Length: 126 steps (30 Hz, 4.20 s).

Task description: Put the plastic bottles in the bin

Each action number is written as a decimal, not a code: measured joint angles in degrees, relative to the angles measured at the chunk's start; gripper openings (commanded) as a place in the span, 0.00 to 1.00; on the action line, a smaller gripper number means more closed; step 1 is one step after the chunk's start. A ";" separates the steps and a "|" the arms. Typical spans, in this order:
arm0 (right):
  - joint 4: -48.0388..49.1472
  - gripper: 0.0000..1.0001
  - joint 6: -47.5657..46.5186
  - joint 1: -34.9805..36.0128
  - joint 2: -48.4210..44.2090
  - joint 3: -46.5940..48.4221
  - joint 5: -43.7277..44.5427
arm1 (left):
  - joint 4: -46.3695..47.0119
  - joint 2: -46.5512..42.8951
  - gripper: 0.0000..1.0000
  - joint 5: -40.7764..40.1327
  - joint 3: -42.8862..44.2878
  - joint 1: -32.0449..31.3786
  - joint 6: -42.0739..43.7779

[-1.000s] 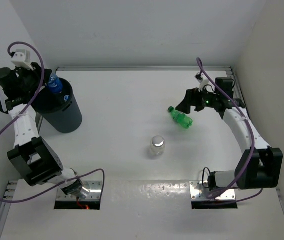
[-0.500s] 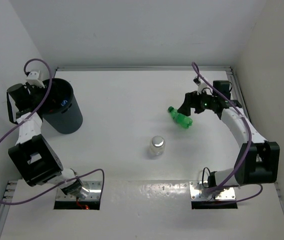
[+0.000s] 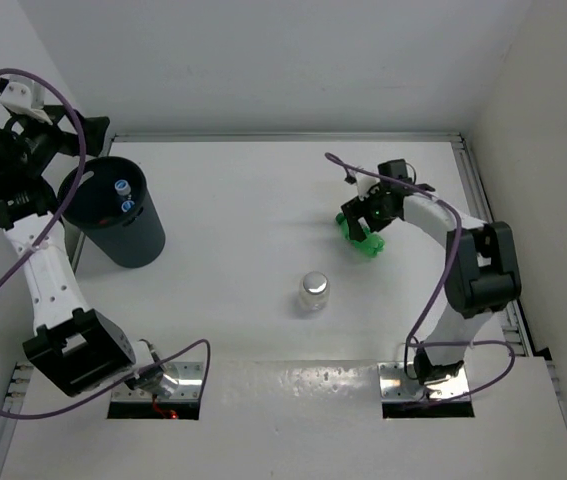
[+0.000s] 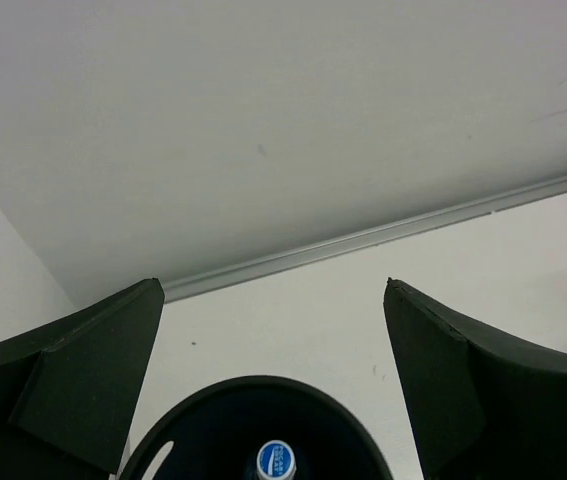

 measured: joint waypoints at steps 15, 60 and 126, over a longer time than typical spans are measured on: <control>-9.40 0.36 -8.07 1.79 8.52 5.42 1.79 | -6.12 -5.90 0.92 8.81 -3.56 -4.31 -0.96; 2.84 0.10 20.26 27.41 -21.16 15.78 -22.58 | 20.87 -4.28 0.30 8.24 -15.17 -46.86 -41.86; -8.17 0.95 7.96 8.72 -32.81 -8.50 -21.64 | -24.28 -4.96 0.88 1.99 -15.98 9.46 18.97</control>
